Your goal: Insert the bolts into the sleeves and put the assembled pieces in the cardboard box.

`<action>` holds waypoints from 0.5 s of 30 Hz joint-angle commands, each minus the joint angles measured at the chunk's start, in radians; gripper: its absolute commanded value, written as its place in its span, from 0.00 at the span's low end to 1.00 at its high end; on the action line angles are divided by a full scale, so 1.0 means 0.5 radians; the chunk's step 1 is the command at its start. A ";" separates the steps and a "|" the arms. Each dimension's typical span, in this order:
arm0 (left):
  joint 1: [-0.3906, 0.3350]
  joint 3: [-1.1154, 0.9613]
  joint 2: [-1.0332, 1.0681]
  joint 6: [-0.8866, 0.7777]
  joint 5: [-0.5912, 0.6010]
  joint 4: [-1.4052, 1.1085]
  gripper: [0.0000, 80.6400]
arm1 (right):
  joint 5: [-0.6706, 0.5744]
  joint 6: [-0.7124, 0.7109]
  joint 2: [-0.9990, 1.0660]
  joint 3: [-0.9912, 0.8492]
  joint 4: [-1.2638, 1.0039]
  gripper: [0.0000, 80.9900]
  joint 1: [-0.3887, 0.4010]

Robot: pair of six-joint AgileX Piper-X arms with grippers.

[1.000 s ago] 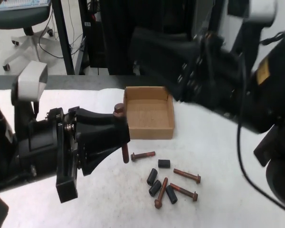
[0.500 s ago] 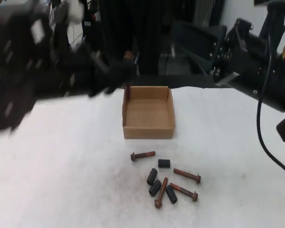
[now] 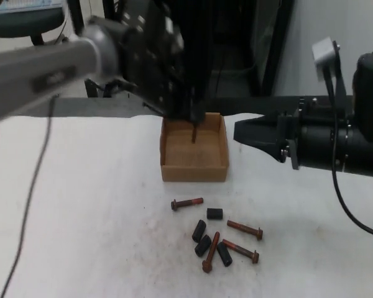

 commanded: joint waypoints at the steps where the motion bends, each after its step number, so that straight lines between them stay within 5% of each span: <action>1: -0.026 -0.083 0.103 0.022 -0.093 0.006 0.00 | 0.064 -0.052 -0.114 -0.006 0.146 0.01 -0.048; 15: -0.024 -0.172 0.332 0.023 -0.241 -0.009 0.00 | 0.064 -0.381 -0.396 -0.006 0.649 0.01 -0.096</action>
